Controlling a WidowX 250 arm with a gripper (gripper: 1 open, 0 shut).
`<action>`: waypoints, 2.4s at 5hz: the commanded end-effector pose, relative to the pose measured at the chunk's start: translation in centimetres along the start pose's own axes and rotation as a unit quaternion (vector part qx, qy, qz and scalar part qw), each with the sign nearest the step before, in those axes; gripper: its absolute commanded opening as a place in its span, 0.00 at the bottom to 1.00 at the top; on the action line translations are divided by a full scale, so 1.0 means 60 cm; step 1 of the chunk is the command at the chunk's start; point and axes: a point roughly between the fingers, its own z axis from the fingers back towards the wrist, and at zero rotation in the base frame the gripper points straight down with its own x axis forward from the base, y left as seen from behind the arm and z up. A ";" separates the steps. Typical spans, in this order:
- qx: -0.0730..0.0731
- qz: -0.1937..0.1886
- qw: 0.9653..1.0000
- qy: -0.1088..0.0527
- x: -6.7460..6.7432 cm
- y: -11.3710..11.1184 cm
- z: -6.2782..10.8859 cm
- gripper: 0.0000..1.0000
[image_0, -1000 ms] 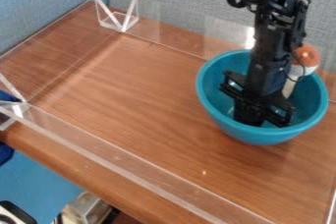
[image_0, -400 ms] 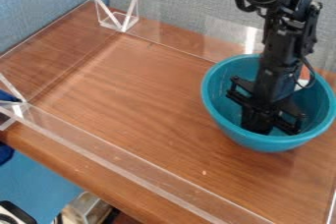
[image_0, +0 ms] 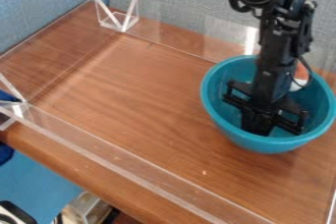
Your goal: Put the mushroom in the blue bowl
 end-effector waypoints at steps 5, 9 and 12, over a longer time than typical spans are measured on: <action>-0.008 0.032 0.999 -0.034 0.002 -0.001 0.061 1.00; 0.008 -0.002 0.998 -0.055 0.018 0.030 0.105 1.00; 0.018 -0.003 0.994 -0.107 -0.019 0.032 0.180 1.00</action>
